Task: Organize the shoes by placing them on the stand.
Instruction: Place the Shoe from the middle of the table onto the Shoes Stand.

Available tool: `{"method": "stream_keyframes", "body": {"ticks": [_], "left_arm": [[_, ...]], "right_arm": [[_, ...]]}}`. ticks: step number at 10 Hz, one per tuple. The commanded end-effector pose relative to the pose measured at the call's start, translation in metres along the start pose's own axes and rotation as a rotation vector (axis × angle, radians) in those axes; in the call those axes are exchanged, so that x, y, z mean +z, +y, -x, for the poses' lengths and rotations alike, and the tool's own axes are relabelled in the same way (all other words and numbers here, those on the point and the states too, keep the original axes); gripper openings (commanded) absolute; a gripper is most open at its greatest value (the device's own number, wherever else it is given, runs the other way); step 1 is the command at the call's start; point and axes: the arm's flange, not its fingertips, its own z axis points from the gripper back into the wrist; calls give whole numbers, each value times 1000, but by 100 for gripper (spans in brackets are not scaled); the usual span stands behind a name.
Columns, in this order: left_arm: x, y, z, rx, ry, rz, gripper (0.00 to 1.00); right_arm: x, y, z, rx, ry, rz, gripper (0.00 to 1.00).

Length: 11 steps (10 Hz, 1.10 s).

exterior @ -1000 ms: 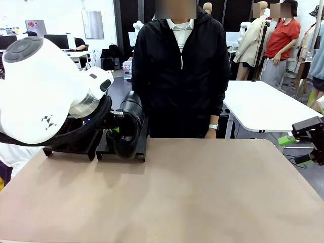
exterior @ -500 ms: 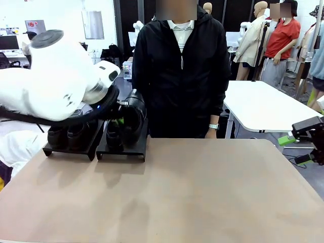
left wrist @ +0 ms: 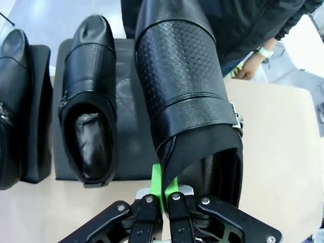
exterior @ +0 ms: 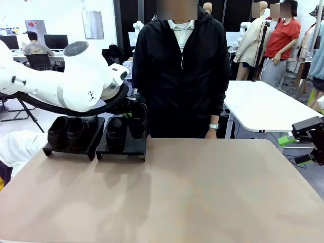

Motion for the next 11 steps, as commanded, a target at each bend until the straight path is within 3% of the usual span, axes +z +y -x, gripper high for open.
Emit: {"method": "stream_keyframes", "body": {"ticks": [1,6,11], "left_arm": [[-21,-3,-11,-2,-15,-10,0],[-83,25,-19,-19,24,-46,0],[-91,32,-22,-13,44,-60,0]], "right_arm": [[2,5,-1,-21,-2,-16,100],[2,5,-1,-21,-2,-16,100],[2,5,-1,-21,-2,-16,100]]}}
